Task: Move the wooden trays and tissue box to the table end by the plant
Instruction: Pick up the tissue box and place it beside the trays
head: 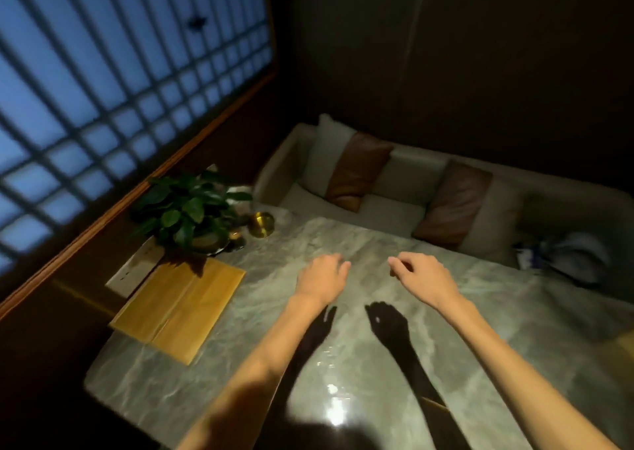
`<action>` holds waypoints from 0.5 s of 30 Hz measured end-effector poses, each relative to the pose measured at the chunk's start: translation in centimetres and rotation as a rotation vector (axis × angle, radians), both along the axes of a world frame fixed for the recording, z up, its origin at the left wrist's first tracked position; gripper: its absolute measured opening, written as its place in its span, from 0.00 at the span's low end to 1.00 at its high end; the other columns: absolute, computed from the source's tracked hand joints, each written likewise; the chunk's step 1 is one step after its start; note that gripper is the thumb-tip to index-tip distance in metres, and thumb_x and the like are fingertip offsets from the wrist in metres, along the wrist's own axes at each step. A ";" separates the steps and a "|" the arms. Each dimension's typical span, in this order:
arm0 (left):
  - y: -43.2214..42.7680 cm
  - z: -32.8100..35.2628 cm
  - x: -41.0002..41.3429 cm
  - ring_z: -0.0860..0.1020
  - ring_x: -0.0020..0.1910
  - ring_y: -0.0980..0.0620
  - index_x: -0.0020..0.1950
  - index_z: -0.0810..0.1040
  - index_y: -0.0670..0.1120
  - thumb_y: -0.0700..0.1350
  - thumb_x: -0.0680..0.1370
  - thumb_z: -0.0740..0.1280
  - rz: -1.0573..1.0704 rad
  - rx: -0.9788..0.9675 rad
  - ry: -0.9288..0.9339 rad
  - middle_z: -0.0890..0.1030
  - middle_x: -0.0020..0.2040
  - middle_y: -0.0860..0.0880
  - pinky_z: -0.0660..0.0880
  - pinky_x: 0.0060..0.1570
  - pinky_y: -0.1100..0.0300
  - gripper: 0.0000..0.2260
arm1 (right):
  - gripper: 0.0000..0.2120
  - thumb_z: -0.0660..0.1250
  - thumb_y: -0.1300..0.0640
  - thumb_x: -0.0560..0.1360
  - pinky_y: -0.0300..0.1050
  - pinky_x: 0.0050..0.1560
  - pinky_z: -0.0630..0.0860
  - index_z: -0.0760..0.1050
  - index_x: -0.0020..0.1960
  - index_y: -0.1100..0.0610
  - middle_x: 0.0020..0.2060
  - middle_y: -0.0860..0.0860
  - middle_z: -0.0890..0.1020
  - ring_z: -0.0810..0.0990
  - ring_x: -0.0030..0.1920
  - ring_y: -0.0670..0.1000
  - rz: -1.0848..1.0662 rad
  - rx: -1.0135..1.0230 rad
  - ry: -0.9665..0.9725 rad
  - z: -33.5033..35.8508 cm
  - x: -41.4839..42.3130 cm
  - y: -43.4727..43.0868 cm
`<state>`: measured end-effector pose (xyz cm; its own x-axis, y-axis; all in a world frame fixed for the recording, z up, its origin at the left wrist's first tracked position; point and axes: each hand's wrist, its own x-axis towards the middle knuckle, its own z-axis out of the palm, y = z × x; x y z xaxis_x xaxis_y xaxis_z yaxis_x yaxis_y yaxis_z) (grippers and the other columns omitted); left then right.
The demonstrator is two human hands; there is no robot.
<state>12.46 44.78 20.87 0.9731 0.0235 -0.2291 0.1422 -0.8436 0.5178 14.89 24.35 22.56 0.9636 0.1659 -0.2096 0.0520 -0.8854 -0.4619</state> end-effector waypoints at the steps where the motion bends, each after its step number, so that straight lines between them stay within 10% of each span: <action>1: -2.7 0.9 0.2 0.78 0.62 0.40 0.60 0.79 0.45 0.53 0.82 0.58 -0.038 -0.012 -0.016 0.81 0.60 0.41 0.76 0.60 0.47 0.17 | 0.19 0.57 0.42 0.80 0.54 0.51 0.78 0.78 0.39 0.49 0.40 0.50 0.84 0.82 0.48 0.56 -0.057 0.033 -0.021 0.6 -0.7 -3.3; 15: -40.5 -0.4 -8.6 0.83 0.50 0.50 0.57 0.82 0.49 0.49 0.81 0.63 -0.323 -0.266 0.013 0.86 0.53 0.49 0.76 0.51 0.58 0.11 | 0.14 0.60 0.44 0.80 0.54 0.53 0.78 0.80 0.51 0.51 0.48 0.53 0.85 0.82 0.51 0.58 -0.790 0.240 -0.037 -0.8 -24.1 -47.4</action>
